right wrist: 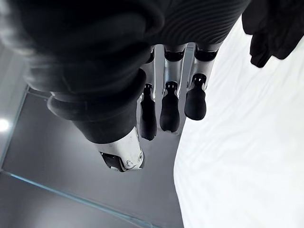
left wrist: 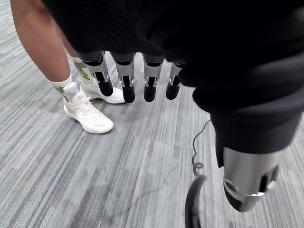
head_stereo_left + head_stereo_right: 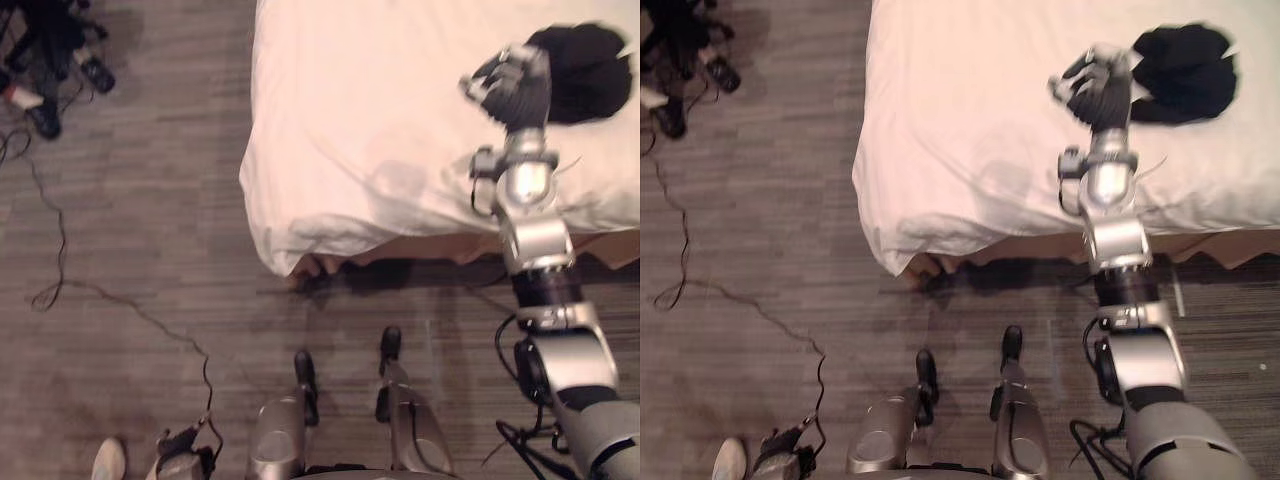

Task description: Tidy the bed and pick cloth on bed and put in laundry

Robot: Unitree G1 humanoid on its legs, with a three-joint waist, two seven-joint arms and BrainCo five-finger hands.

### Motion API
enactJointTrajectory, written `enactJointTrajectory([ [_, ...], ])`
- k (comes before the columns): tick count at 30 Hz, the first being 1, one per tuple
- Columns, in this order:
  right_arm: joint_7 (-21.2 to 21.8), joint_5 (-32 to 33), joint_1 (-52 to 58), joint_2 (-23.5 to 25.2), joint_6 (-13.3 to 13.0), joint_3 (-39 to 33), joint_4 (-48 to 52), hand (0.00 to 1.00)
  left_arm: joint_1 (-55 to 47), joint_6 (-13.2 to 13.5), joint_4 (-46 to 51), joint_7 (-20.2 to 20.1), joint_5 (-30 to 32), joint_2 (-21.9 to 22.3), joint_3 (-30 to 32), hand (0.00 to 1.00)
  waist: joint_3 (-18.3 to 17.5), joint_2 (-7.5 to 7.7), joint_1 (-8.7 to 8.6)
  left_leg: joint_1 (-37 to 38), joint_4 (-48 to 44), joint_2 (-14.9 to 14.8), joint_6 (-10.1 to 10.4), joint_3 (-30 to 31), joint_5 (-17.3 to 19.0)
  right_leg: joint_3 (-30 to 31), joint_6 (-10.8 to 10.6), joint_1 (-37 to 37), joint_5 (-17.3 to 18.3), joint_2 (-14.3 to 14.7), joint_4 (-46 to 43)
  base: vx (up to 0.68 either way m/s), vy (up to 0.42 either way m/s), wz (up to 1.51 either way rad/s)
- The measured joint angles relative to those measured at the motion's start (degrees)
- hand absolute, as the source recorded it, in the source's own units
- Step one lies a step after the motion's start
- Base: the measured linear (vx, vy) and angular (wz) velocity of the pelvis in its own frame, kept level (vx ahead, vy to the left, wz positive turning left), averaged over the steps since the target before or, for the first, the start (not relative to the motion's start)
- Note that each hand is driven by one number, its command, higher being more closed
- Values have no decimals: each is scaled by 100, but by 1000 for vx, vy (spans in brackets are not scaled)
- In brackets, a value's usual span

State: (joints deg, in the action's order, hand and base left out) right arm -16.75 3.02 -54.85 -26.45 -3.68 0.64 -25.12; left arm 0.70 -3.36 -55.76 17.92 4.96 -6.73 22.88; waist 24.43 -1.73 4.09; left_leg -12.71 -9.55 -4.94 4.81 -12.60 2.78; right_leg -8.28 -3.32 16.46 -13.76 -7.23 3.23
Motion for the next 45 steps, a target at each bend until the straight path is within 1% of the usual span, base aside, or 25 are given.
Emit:
enactJointTrajectory([
  [2, -113, 114, -223, -44, 21, 0, -509, 100, 262, 47, 11, 15, -95, 78, -519, 0, 85, -157, 51, -362, -115, -10, -4, 193, -18, -195, 19, 192, -17, -9, -6, -11, 9, 43],
  [5, -191, 358, -319, -30, 61, 106, -1325, 100, 684, 222, 45, 80, -168, 330, -1303, 0, 218, -398, 253, -804, -261, -3, -13, 345, -26, -306, 72, 496, -113, -29, -14, -10, 40, 28],
  [6, -219, 414, -324, -16, 3, 166, -1618, 100, 851, 263, 76, 97, -208, 447, -1575, 0, 288, -524, 331, -940, -306, 7, -42, 379, -45, -333, 64, 589, -128, -44, -14, -3, 46, 23],
  [7, -245, 415, -335, 7, -116, 155, -1611, 100, 902, 271, 89, 98, -207, 484, -1670, 0, 321, -586, 332, -981, -316, 16, -52, 401, -52, -363, 62, 609, -129, -54, -14, 3, 53, 16],
  [8, -281, 444, -411, 18, -247, 133, -1611, 100, 953, 274, 94, 103, -206, 480, -1807, 0, 347, -628, 320, -1004, -313, 29, -53, 408, -52, -371, 61, 630, -130, -66, -14, 12, 52, 4],
  [9, -208, 601, -494, 98, -258, 156, -1703, 100, 967, 285, 102, 104, -205, 471, -1947, 0, 349, -632, 308, -986, -313, 32, -64, 389, -43, -335, 60, 631, -130, -68, -15, 16, 53, -5],
  [14, -33, 869, -380, 403, -379, 383, -1740, 100, 1202, 370, 15, 100, -201, 550, -2297, 0, 350, -636, 299, -846, -293, 17, -87, 282, -22, -204, 52, 567, -131, -48, -20, 14, 23, -15],
  [16, 229, 1137, -120, 630, -380, 828, -1429, 100, 1215, 382, 5, 100, -189, 617, -2347, 0, 350, -635, 290, -669, -234, -17, -85, 220, -21, -127, 44, 465, -123, -2, -19, 8, -18, -24],
  [18, 774, 1753, 372, 1198, -373, 1756, -975, 100, 1211, 368, -7, 95, -134, 662, -2356, 0, 349, -634, 221, -368, -79, -71, -69, 146, -17, -83, 60, 261, -70, 62, 2, 23, -42, -24],
  [19, 964, 1965, 526, 1373, -357, 2006, -937, 100, 1211, 367, -3, 94, -86, 657, -2377, 0, 349, -633, 192, -288, -28, -82, -50, 146, -30, -89, 82, 200, -44, 78, 4, 28, -43, -6],
  [21, 1561, 2667, 1250, 2087, 6, 3073, -968, 100, 1202, 368, 66, 55, 99, 652, -2582, 0, 347, -630, 137, 30, 176, -114, 29, 154, -78, -133, 104, -34, 72, 133, 18, 45, -36, 2],
  [23, 1885, 3032, 1747, 2549, 130, 3622, -945, 100, 1176, 362, 129, -51, 265, 656, -2691, 0, 340, -614, 135, 276, 340, -112, 77, 153, -126, -168, 122, -238, 88, 168, 72, 61, -7, 0],
  [25, 2054, 3203, 1922, 2871, 175, 3668, -783, 100, 1167, 346, 128, -77, 331, 659, -2722, 0, 309, -549, 109, 490, 382, -113, 80, 112, -129, -165, 133, -434, 96, 200, 108, 50, 15, -6],
  [26, 2063, 3278, 1911, 2917, 137, 3562, -478, 100, 1138, 311, 128, -103, 371, 638, -2719, 0, 242, -460, 108, 572, 429, -109, 80, 75, -129, -133, 139, -483, 103, 204, 111, 37, 22, -17],
  [27, 2063, 3371, 1894, 2951, 3, 3329, -119, 100, 1062, 248, 126, -135, 372, 588, -2717, 0, 139, -304, 88, 659, 500, -106, 83, -16, -132, -74, 137, -492, 102, 208, 115, 41, 20, -24],
  [29, 2040, 3509, 1861, 2972, -214, 2870, 239, 100, 929, 195, 117, -155, 371, 541, -2717, 0, 35, -102, -2, 749, 536, -103, 86, -126, -132, 31, 138, -516, 98, 211, 114, 47, 22, -30],
  [30, 1973, 3607, 1835, 2932, -373, 2376, 469, 100, 844, 179, 113, -164, 371, 539, -2722, 0, -29, 5, -36, 806, 546, -105, 71, -205, -123, 112, 122, -516, 79, 207, 114, 48, 30, -35],
  [31, 1859, 3726, 1771, 2803, -519, 1831, 642, 100, 830, 180, 114, -170, 371, 561, -2727, 0, -46, 36, -57, 833, 543, -97, 51, -268, -108, 196, 103, -513, 59, 195, 113, 33, 30, -29],
  [34, 1533, 3919, 1301, 2361, -792, 557, 674, 100, 822, 201, 120, -163, 363, 502, -2724, 0, -41, 28, -188, 713, 519, -36, 46, -362, -107, 305, 67, -319, 9, 126, 56, 7, 45, -15],
  [37, 1193, 3936, 912, 1850, -1003, -251, 673, 100, 819, 227, 121, -164, 346, 481, -2723, 0, -7, -36, -213, 507, 430, -6, 26, -454, -97, 436, 33, -66, -57, 104, 2, -3, 34, -19],
  [39, 907, 3932, 586, 1158, -1185, -691, 547, 100, 813, 301, 120, -165, 344, 484, -2726, 0, 68, -183, -226, 278, 317, -12, -3, -436, -76, 444, 31, 113, -78, 98, -6, -10, 35, 3],
  [40, 878, 3920, 530, 1065, -1197, -707, 508, 100, 814, 320, 120, -165, 342, 482, -2726, 0, 77, -201, -228, 239, 310, -13, -3, -429, -76, 444, 33, 139, -80, 97, -6, -31, 33, 8],
  [41, 730, 3889, 116, 548, -1217, -681, 50, 100, 813, 392, 101, -169, 334, 483, -2750, 0, 132, -310, -232, 12, 248, -14, -5, -386, -76, 440, 38, 327, -92, 91, -11, -43, 24, 10],
  [43, 615, 3752, -361, 7, -1138, -527, -627, 100, 819, 461, 88, -173, 233, 490, -2853, 0, 187, -456, -174, -233, 190, -13, -6, -357, -78, 431, 20, 547, -99, 86, -20, -53, 13, 16],
  [45, 526, 3400, -881, -712, -898, -75, -1488, 100, 961, 582, 73, -179, 163, 527, -3070, 0, 271, -753, -41, -608, 46, -29, -6, -267, -79, 361, 18, 851, -107, 74, -99, -66, -2, 20],
])
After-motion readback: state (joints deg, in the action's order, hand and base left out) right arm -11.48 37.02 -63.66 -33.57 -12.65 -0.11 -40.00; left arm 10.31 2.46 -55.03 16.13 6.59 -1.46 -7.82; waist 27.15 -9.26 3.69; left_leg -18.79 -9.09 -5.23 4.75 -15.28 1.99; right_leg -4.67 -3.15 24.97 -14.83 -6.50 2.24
